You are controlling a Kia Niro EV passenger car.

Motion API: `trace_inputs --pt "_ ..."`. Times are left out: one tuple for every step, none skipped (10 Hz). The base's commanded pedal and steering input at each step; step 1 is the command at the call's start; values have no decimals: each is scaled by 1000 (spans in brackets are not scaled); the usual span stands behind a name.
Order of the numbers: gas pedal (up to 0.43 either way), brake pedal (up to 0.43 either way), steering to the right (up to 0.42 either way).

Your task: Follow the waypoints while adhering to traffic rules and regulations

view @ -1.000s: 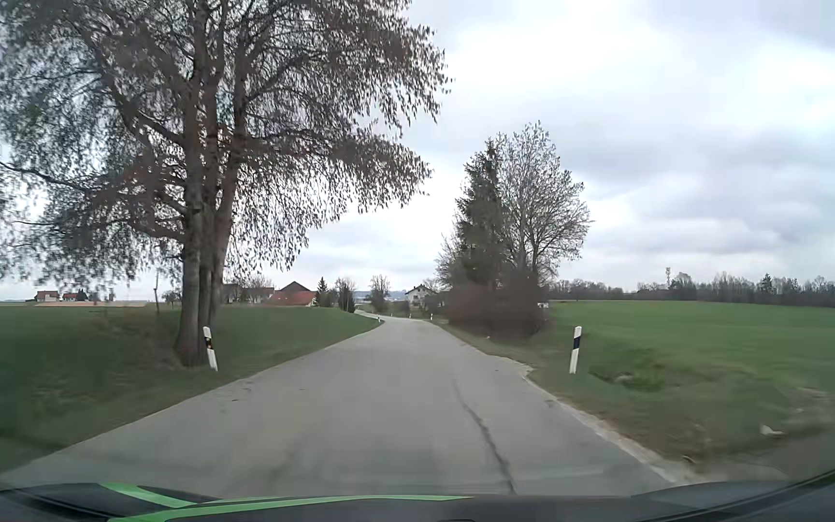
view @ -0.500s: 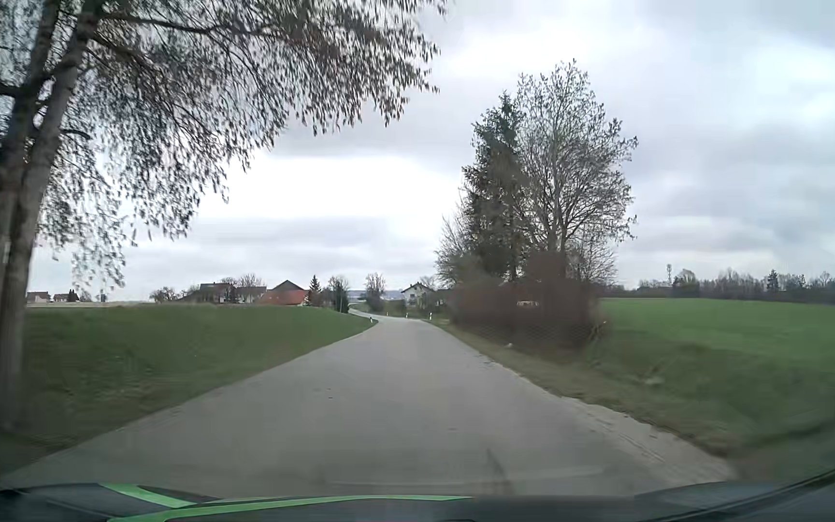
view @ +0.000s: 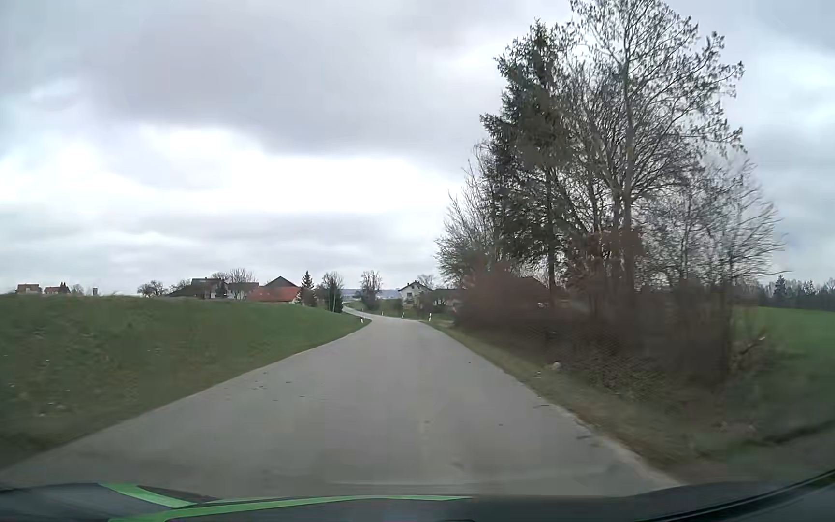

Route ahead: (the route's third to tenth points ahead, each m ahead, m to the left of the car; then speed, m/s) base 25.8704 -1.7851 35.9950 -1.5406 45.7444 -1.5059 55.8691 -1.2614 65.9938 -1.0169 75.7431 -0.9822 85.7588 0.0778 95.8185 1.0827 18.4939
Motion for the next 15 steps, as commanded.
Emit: trace_inputs --pt "189 0 3" --pt "189 0 3" --pt "189 0 2" --pt "189 0 2" --pt "189 0 0" --pt "197 0 -2" --pt "197 0 -5" --pt "197 0 -6" --pt "197 0 -6" --pt "197 0 -6" --pt "197 0 -6" --pt "197 0 -6" --pt "197 0 -6" --pt "197 0 -6" --pt "197 0 -6"
